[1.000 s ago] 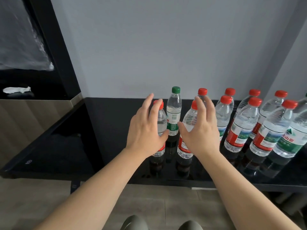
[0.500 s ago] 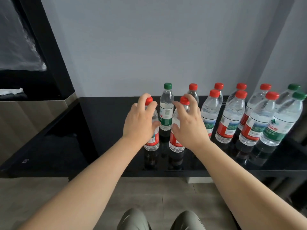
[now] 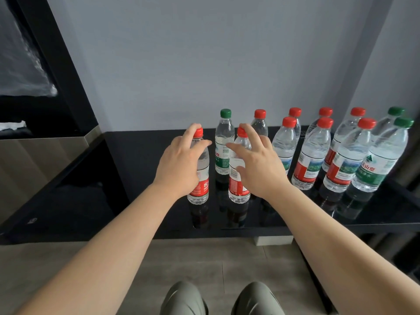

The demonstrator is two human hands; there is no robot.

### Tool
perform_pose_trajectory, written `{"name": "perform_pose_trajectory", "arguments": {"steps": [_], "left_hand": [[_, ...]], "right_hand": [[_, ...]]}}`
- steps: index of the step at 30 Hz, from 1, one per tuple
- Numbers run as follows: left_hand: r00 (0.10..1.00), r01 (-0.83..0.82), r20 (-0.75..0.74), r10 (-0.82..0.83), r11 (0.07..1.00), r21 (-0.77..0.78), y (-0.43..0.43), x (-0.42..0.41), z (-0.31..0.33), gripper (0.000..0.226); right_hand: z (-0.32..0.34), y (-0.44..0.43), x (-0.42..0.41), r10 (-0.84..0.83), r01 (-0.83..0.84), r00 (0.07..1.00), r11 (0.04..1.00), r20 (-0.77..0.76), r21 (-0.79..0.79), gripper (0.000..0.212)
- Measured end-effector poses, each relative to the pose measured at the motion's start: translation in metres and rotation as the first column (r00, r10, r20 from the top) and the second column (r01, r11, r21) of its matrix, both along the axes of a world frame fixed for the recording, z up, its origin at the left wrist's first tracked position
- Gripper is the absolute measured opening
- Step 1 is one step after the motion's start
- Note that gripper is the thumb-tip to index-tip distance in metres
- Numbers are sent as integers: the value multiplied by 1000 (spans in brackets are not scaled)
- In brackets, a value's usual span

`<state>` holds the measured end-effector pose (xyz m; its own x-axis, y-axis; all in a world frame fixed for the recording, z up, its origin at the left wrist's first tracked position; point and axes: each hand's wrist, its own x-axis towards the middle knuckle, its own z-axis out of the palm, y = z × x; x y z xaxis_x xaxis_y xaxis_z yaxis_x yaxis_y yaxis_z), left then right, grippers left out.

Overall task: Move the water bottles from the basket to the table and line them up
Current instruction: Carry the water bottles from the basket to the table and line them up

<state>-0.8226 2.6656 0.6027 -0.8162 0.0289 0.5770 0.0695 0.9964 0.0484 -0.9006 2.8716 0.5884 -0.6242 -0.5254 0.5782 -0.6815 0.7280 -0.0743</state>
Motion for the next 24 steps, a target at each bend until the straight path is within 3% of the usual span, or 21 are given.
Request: {"name": "perform_pose_trajectory", "arguments": {"steps": [3, 7, 17, 21, 24], "left_hand": [[1000, -10, 10, 10, 1000, 20, 1, 2, -3, 70], [999, -26, -27, 27, 999, 43, -2, 3, -8, 55], [998, 32, -64, -27, 996, 83, 0, -2, -10, 46], [996, 75, -54, -70, 993, 96, -5, 1, -10, 47], [996, 74, -52, -70, 994, 82, -10, 3, -9, 48]], "right_hand": [[-1, -5, 4, 48, -47, 999, 998, 17, -41, 77], [-1, -11, 5, 78, -80, 997, 993, -26, -86, 65], [-5, -14, -2, 166, -162, 986, 975, 17, -152, 67], [0, -11, -3, 251, -245, 966, 965, 66, -91, 74], [3, -12, -1, 205, -205, 978, 979, 31, -17, 76]]}}
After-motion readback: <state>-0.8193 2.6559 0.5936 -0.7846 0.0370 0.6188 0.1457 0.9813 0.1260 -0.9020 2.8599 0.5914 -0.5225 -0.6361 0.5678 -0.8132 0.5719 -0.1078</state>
